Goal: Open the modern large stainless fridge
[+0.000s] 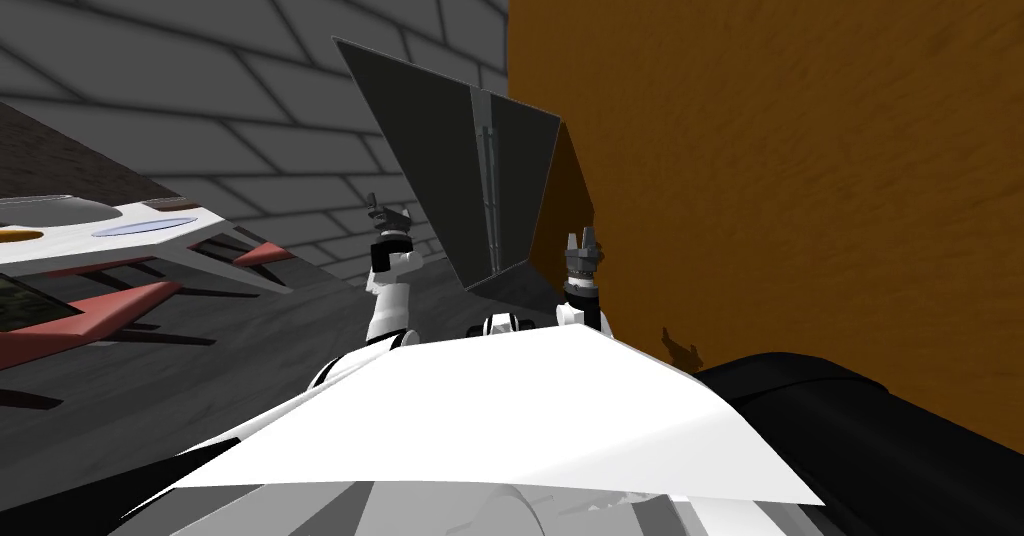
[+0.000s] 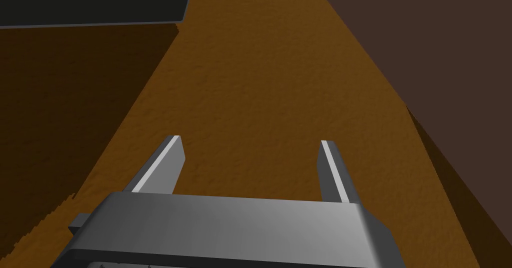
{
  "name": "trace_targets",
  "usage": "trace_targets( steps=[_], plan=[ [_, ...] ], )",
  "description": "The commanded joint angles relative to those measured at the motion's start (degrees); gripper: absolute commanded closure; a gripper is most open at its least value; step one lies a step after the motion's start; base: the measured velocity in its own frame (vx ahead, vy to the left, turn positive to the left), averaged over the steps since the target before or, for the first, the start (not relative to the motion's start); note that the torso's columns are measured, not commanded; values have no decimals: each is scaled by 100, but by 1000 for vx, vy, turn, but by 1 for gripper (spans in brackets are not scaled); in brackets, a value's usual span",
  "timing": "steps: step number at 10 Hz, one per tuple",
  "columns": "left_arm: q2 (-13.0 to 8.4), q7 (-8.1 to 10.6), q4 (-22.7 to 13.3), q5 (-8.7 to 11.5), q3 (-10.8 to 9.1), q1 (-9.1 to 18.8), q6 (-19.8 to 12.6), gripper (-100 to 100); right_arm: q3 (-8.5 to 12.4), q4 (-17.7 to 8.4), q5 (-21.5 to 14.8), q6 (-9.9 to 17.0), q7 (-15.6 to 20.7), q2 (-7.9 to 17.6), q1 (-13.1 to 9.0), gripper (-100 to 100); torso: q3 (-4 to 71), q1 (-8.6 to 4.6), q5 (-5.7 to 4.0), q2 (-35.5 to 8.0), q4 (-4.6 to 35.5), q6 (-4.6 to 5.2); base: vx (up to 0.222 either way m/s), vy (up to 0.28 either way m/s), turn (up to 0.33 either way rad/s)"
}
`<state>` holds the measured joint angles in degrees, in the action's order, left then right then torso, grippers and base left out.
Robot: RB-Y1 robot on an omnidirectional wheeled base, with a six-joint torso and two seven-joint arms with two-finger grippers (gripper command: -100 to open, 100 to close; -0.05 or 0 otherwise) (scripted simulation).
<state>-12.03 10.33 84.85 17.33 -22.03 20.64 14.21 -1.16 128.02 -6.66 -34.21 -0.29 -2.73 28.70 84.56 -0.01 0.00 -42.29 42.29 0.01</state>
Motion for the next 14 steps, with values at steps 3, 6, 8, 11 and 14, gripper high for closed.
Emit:
trace_targets(
  steps=[3, 6, 8, 11, 14],
  plan=[
    [15, 28, -636, 160, -213, 715, -219, -100, 0, 0, 0, 0, 0, 0, 0, 0, 1, 1, 1, 1, -1, -2, 23, -23, 22],
    [12, 55, -1161, 296, -384, 1225, -423, -100, 0, 0, 0, 0, 0, 0, 0, 0, 0, 1, 0, -1, 0, -1, 24, -25, 25],
    [13, 65, -1476, 358, -459, 1551, -526, -100, 0, 0, 0, 0, 0, 0, 0, 0, 0, 0, 0, -1, 0, -1, 22, -27, 21],
    [17, 73, -1800, 416, -527, 1917, -631, -100, 0, 0, 0, 0, 0, 0, 0, 0, 0, 0, 0, 0, 0, -1, 18, -31, 26],
    [36, 85, -2224, 520, -642, 2399, -841, -100, 0, 0, 0, 0, 0, 0, 0, 0, 1, 1, 1, 2, -1, -1, 21, -35, 27]
  ],
)
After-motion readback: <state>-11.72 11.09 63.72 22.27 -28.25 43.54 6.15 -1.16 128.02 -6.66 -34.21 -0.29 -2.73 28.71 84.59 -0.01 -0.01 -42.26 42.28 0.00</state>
